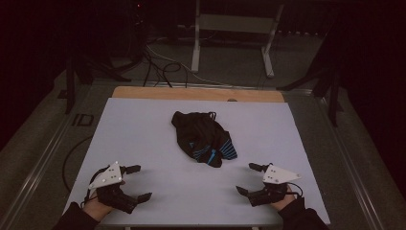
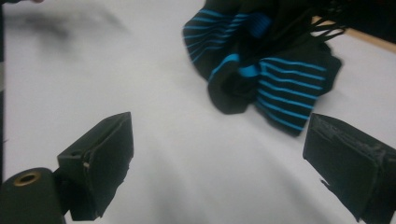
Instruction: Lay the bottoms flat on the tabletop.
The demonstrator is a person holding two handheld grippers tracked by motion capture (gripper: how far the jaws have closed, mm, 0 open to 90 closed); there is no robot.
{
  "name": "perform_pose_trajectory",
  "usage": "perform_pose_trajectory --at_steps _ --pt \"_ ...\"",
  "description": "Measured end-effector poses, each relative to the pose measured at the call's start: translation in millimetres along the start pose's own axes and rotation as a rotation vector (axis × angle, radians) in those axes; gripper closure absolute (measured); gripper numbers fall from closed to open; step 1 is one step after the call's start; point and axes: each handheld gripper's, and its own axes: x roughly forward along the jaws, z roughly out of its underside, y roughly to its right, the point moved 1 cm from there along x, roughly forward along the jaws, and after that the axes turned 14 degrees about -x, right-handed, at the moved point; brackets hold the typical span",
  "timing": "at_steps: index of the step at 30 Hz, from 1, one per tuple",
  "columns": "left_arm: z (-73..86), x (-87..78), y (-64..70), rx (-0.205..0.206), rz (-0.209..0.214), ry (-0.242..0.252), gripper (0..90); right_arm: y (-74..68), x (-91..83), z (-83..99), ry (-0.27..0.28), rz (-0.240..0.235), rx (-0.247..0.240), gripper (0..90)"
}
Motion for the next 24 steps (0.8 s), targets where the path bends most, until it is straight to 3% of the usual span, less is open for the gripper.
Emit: perform_pose_trajectory --at_steps 5,15,19,24 --pt "-0.5 0.6 -0.9 -0.002 0.004 0.004 0.1 -3.0 3.5 0.4 -0.029 -0.026 -0.016 8.8" --pt "-2.5 3.7 2.0 0.018 0.023 -0.014 0.1 -5.9 0.1 -4.5 -0.037 -0.037 -0.014 9.2" --pt "-3.8 5.2 4.0 0.023 0.044 -0.023 0.1 -7.4 -4.3 -13.1 -0.021 -0.038 -0.022 9.2" --pt "-12.4 4.1 10.7 0.027 0.084 0.005 0.1 -7.9 -10.6 -22.0 -0.017 -0.035 -0.016 9.2"
